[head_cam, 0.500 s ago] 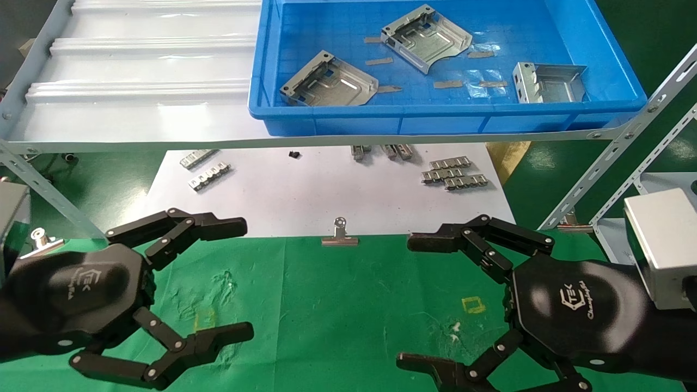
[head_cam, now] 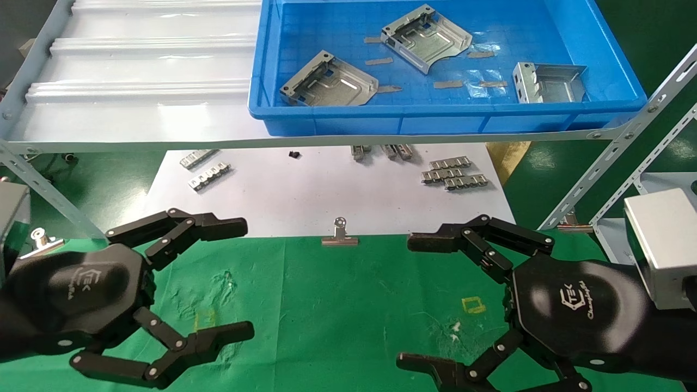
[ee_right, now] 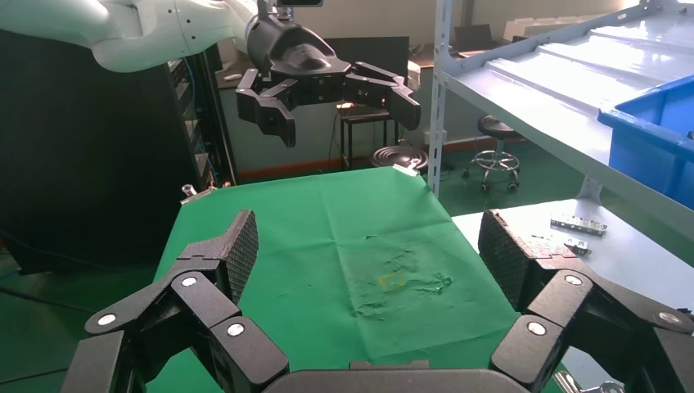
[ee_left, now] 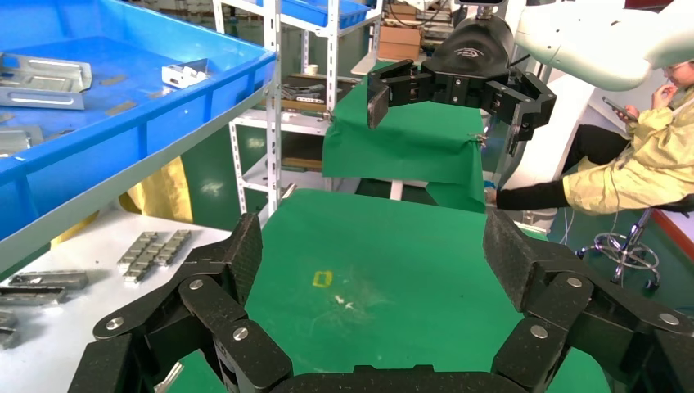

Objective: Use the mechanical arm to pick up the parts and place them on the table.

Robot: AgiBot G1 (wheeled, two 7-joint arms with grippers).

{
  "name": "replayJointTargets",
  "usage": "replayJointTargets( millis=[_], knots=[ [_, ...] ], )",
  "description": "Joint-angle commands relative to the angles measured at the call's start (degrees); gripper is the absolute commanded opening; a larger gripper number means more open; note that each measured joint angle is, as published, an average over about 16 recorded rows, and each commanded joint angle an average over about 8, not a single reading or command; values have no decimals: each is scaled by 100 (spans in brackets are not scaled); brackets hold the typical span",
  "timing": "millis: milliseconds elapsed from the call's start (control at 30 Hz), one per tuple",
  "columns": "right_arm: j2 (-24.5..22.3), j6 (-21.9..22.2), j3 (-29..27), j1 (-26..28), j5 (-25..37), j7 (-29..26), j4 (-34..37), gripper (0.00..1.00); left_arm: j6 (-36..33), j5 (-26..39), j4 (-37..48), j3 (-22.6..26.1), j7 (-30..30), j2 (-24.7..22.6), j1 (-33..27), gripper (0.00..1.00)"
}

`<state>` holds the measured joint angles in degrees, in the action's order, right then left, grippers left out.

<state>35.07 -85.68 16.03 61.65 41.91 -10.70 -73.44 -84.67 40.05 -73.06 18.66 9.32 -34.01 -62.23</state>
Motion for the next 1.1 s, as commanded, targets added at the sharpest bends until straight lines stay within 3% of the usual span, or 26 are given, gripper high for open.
replayJointTargets(
  millis=[33,1100],
  knots=[
    [0,0,0,0,0,0,0,100,0,0,0,0,0,0,0,0],
    [0,0,0,0,0,0,0,100,0,0,0,0,0,0,0,0]
  ],
)
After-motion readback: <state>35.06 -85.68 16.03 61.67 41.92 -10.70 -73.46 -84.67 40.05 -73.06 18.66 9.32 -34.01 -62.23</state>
